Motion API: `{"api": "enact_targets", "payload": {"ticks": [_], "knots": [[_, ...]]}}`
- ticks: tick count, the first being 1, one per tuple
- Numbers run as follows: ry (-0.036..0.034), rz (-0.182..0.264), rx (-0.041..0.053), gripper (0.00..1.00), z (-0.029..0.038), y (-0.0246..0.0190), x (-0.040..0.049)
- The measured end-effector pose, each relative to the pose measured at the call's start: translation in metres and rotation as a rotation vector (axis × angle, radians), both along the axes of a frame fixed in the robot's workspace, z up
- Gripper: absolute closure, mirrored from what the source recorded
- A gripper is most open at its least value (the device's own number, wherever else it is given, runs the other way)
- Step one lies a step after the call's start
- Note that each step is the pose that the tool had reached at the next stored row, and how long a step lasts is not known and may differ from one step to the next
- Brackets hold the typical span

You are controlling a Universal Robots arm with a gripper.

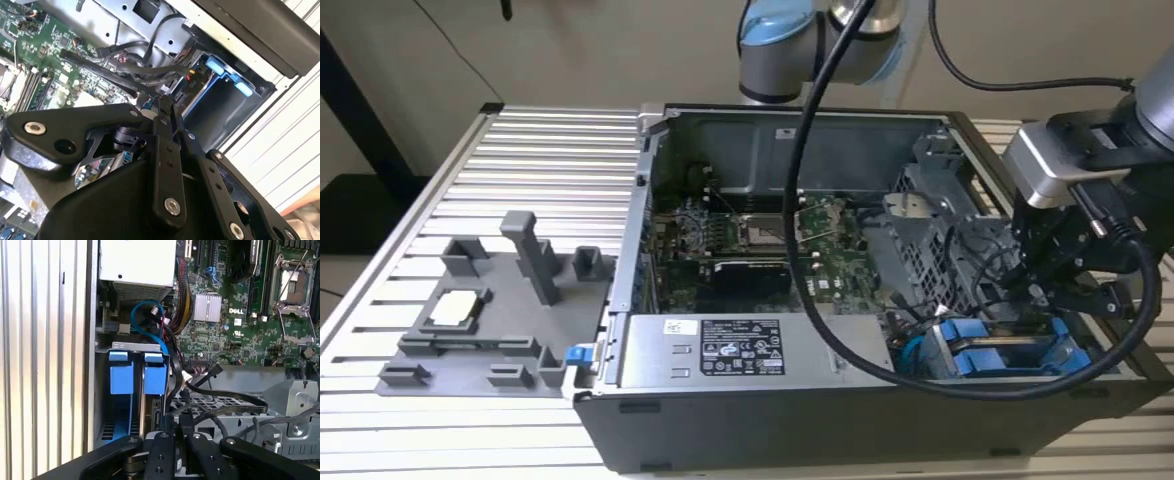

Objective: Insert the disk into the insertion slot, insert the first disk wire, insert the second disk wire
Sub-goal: 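Insert the second disk wire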

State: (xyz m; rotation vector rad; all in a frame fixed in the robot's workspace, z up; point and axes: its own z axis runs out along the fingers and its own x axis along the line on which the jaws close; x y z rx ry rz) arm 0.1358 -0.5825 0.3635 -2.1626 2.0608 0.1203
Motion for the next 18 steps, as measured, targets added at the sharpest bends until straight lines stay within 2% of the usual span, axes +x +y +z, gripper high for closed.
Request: {"api": "enact_targets", "payload": {"ticks": [5, 8, 12, 18], "knots": [[0.0027, -0.017, 0.0001, 0.84, -0.0060, -0.0034, 0.0000], [0.0049, -0.024, -0.0004, 0.84, -0.0089, -0.0035, -0.0001], [0.0049, -0.025, -0.0011, 0.84, -0.0091, -0.0035, -0.0001], [0.0056, -0.024, -0.0009, 0.84, -0.0135, -0.0035, 0.0003]]}}
